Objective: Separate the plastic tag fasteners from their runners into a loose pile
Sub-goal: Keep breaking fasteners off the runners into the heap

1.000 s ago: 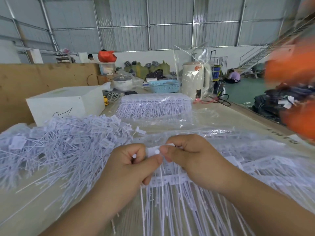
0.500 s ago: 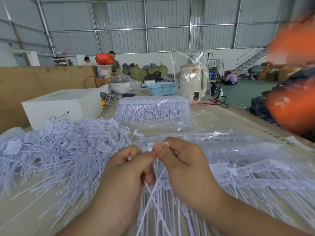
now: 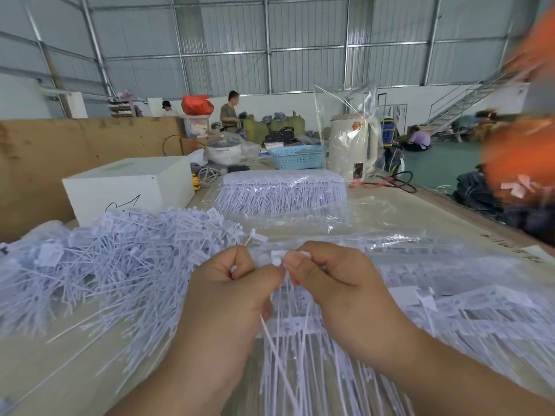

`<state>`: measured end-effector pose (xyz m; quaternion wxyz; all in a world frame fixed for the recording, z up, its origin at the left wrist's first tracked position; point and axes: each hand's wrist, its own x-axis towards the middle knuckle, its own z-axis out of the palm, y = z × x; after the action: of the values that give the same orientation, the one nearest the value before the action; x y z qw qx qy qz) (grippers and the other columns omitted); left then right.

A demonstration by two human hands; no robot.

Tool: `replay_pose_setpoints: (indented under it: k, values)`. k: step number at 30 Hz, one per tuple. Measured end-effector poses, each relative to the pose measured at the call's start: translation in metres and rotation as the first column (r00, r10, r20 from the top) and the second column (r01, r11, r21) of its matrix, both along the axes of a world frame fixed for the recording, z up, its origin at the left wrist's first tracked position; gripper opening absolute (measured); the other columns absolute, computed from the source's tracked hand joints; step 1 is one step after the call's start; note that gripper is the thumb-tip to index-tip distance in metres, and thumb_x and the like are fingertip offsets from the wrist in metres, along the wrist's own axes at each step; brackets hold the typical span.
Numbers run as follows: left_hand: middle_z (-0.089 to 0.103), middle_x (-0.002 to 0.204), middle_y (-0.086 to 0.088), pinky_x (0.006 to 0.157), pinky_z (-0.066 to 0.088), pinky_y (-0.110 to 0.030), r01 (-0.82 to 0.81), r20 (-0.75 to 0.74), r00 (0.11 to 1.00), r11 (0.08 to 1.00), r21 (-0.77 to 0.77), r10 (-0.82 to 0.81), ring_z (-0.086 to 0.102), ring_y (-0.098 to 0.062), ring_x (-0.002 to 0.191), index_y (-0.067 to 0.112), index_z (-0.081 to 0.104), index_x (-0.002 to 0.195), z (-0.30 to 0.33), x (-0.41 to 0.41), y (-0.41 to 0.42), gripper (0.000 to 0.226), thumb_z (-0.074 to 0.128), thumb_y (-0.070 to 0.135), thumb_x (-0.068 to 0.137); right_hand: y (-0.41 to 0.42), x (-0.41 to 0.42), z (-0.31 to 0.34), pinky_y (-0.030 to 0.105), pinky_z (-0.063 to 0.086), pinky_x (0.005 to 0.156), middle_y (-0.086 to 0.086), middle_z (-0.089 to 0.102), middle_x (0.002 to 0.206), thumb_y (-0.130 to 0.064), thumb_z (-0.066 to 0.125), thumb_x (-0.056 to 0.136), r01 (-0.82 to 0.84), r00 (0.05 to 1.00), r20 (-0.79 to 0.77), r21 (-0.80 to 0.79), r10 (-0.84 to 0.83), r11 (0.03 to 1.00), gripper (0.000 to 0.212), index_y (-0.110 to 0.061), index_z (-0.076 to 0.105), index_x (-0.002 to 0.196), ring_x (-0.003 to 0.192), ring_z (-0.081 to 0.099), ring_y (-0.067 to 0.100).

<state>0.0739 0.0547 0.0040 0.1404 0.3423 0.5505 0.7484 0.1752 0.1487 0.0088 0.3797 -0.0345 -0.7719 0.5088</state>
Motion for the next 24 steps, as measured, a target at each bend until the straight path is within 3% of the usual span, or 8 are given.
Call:
replay_pose_setpoints:
  k: [2, 5, 8, 11, 13, 15, 18, 24]
  values:
    - [0.023, 0.046, -0.001, 0.052, 0.030, -0.029, -0.088, -0.036, 0.996, 0.996, -0.027, 0.087, 0.028, -0.016, 0.042, 0.022, 0.028, 0.046, -0.002, 0.000, 0.001, 0.054, 0.081, 0.015, 0.056, 0.000, 0.000, -0.001, 0.014, 0.033, 0.056, -0.016, 0.044, 0.052, -0.016, 0.053, 0.099, 0.055, 0.998, -0.009, 0.021, -0.055, 0.998, 0.043, -0.029, 0.057, 0.057, 0.052, 0.039, 0.000]
    - [0.023, 0.048, 0.001, 0.062, 0.030, -0.037, -0.194, 0.030, 0.980, 0.981, -0.022, 0.195, 0.028, -0.021, 0.051, 0.021, 0.029, 0.045, 0.001, -0.019, 0.000, 0.060, 0.087, 0.024, 0.060, 0.002, 0.005, -0.001, 0.027, 0.029, 0.053, -0.005, 0.032, 0.055, -0.027, 0.053, 0.099, 0.119, 0.993, 0.006, 0.034, -0.119, 0.992, 0.040, -0.008, 0.049, 0.064, 0.052, 0.029, 0.009]
    - [0.029, 0.046, -0.002, 0.065, 0.028, -0.039, -0.067, 0.067, 0.996, 0.998, 0.007, 0.066, 0.029, -0.017, 0.046, 0.020, 0.030, 0.051, 0.007, -0.032, -0.006, 0.060, 0.088, 0.036, 0.055, 0.001, 0.010, 0.000, 0.026, 0.027, 0.051, 0.001, 0.029, 0.059, -0.037, 0.051, 0.093, 0.030, 0.999, 0.019, 0.031, -0.030, 0.999, 0.040, -0.008, 0.046, 0.065, 0.053, 0.027, 0.012]
    - [0.046, 0.052, -0.003, 0.059, 0.038, -0.037, 0.095, -0.211, 0.971, 0.991, -0.092, -0.113, 0.042, -0.019, 0.050, 0.018, 0.053, 0.062, 0.001, -0.018, -0.006, 0.047, 0.071, 0.060, 0.065, -0.001, 0.008, 0.001, 0.035, 0.026, 0.052, 0.002, 0.033, 0.059, -0.037, 0.052, 0.091, -0.062, 0.996, 0.070, 0.007, 0.061, 0.998, 0.034, -0.018, 0.053, 0.063, 0.055, 0.028, 0.021]
    - [0.046, 0.053, 0.004, 0.050, 0.035, -0.025, 0.137, -0.417, 0.892, 0.983, -0.119, -0.174, 0.042, -0.014, 0.049, 0.025, 0.057, 0.071, -0.001, -0.006, -0.009, 0.036, 0.063, 0.061, 0.071, -0.002, 0.006, 0.000, 0.042, 0.028, 0.055, 0.004, 0.038, 0.061, -0.033, 0.053, 0.092, -0.135, 0.986, 0.102, -0.010, 0.136, 0.991, 0.030, -0.019, 0.056, 0.066, 0.057, 0.031, 0.028]
    - [0.044, 0.051, 0.007, 0.045, 0.032, -0.020, 0.115, -0.505, 0.846, 0.983, -0.146, -0.174, 0.040, -0.007, 0.047, 0.027, 0.054, 0.077, -0.002, -0.004, -0.011, 0.033, 0.062, 0.059, 0.073, -0.001, 0.006, 0.001, 0.033, 0.031, 0.057, -0.004, 0.043, 0.061, -0.027, 0.054, 0.095, -0.199, 0.973, 0.112, -0.028, 0.201, 0.980, 0.031, -0.022, 0.056, 0.064, 0.057, 0.037, 0.020]
    - [0.045, 0.053, -0.009, 0.046, 0.032, -0.038, 0.115, -0.502, 0.840, 0.973, -0.202, -0.204, 0.042, -0.029, 0.049, 0.034, 0.057, 0.084, -0.001, -0.007, -0.013, 0.029, 0.055, 0.061, 0.075, 0.005, 0.007, -0.001, 0.006, 0.034, 0.056, -0.023, 0.051, 0.053, -0.014, 0.049, 0.101, -0.257, 0.953, 0.163, -0.009, 0.255, 0.966, 0.050, -0.036, 0.057, 0.058, 0.051, 0.046, -0.005]
    - [0.057, 0.063, -0.014, 0.053, 0.050, -0.049, 0.111, -0.560, 0.801, 0.971, -0.211, -0.213, 0.056, -0.036, 0.059, 0.046, 0.060, 0.107, -0.005, -0.009, -0.014, 0.030, 0.050, 0.059, 0.083, 0.007, 0.006, 0.000, 0.002, 0.035, 0.055, -0.024, 0.052, 0.050, -0.022, 0.048, 0.101, -0.226, 0.961, 0.165, 0.019, 0.220, 0.974, 0.048, -0.034, 0.057, 0.056, 0.050, 0.048, -0.007]
